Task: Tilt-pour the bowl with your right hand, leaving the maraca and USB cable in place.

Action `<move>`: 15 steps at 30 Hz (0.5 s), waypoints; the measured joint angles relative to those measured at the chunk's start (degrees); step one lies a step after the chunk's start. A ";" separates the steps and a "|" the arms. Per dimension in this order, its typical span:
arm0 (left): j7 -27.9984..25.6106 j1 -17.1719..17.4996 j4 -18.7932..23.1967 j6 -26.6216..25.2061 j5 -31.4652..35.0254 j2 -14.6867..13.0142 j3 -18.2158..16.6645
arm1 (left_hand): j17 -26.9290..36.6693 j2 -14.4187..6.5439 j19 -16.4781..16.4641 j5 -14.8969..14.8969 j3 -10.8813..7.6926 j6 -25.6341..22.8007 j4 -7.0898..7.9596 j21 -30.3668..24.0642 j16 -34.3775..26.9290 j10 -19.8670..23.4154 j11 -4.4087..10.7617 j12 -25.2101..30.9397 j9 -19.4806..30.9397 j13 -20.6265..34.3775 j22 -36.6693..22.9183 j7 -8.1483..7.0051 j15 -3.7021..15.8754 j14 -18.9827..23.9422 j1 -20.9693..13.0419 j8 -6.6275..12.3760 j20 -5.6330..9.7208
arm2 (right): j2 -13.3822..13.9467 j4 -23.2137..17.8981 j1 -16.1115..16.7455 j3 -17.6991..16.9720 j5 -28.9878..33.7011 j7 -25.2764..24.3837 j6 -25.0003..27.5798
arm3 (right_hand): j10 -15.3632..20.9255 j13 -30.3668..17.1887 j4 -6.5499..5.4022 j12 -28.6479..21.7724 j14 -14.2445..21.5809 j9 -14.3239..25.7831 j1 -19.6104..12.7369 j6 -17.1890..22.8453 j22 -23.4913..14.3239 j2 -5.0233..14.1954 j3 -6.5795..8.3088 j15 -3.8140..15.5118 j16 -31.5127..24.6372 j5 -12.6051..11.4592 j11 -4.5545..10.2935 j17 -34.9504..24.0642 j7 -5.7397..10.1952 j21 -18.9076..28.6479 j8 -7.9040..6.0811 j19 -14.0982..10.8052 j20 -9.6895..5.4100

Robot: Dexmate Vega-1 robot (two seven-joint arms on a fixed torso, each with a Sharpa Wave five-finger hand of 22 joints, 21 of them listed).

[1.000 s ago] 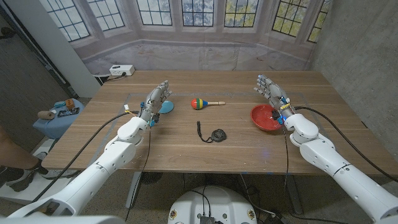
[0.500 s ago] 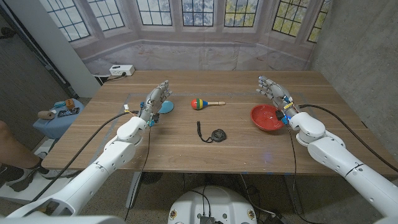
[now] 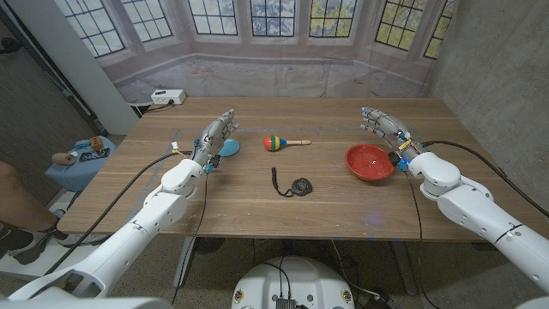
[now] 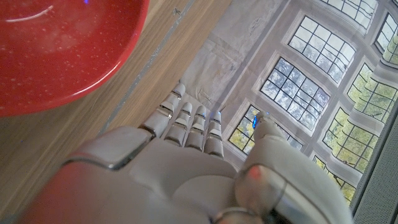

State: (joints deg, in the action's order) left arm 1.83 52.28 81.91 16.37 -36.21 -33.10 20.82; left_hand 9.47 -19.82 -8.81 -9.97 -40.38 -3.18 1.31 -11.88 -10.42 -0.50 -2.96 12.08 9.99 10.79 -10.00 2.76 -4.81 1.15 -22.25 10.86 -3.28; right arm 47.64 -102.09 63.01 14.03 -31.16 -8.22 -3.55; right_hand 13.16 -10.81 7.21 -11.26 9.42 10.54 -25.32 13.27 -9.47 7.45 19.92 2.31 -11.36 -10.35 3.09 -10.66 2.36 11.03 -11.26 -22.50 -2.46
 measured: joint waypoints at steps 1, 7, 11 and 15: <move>0.00 -0.06 -0.05 0.02 0.09 0.00 0.01 | 0.00 0.00 0.00 0.00 -0.07 0.00 -0.07 0.00 0.00 0.00 0.00 0.00 0.00 0.00 0.00 0.00 0.00 0.00 0.00 0.00 0.00 | 0.23 -0.12 0.10 -0.13 0.08 -0.06 0.19 | 0.12 0.00 0.24 0.00 0.16 0.00 -0.04 0.19 0.00 -0.04 -0.08 -0.10 -0.14 0.00 0.07 0.00 -0.01 0.00 0.00 0.00 0.00; -0.12 -0.51 -0.44 0.17 0.68 0.01 0.03 | 0.00 0.22 0.00 0.00 0.10 -0.66 -0.24 0.00 0.00 0.10 -0.11 0.00 0.00 0.00 0.00 0.39 0.00 0.00 -0.22 0.00 0.00 | 2.13 -0.85 0.90 -1.01 1.17 -0.74 1.78 | 0.98 0.00 1.34 -0.26 1.19 0.00 -1.01 1.17 0.00 -0.42 0.08 -0.04 -0.14 0.00 -0.11 0.00 -0.01 0.23 -0.40 -0.83 -0.03; -0.59 -0.63 -0.60 0.31 0.90 0.20 0.07 | 0.00 0.22 -0.21 0.00 -0.02 -0.92 -0.47 0.00 0.00 0.10 -0.11 0.00 0.00 0.00 0.00 0.31 0.00 -0.01 -0.22 0.00 0.21 | 3.46 -1.23 1.31 -1.52 1.94 -1.08 2.92 | 1.44 0.00 1.58 -0.41 1.59 0.00 -1.77 1.51 0.00 -0.57 0.33 -0.08 -0.14 0.00 0.00 -0.01 0.27 0.23 -0.41 -1.04 -0.19; -1.06 -0.64 -0.62 0.38 1.17 0.38 0.11 | 0.00 0.22 -0.20 0.00 -0.09 -0.92 -0.54 0.00 0.00 0.10 -0.11 0.00 0.00 0.00 0.00 0.31 0.00 -0.01 -0.22 0.00 0.21 | 4.63 -1.49 1.49 -1.81 2.74 -1.30 4.32 | 2.35 0.00 2.37 -0.63 2.34 0.00 -2.91 2.47 0.00 -1.12 0.48 -0.01 -0.53 0.00 -0.05 0.13 0.12 0.23 -0.62 -1.73 -0.09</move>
State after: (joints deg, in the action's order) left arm 0.77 51.63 81.30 16.75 -35.04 -32.71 20.93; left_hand 9.47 -19.60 -9.01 -9.97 -40.46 -4.10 0.77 -11.88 -10.42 -0.40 -3.07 12.08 9.99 10.78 -10.00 3.07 -4.81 1.14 -22.47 10.86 -3.07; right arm 52.26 -103.58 64.50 12.22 -28.41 -9.52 0.77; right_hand 15.51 -10.81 9.57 -11.89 11.77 10.53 -28.23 15.74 -9.47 6.34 20.40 2.30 -11.89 -10.35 3.04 -10.53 2.48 11.27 -11.88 -24.23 -2.55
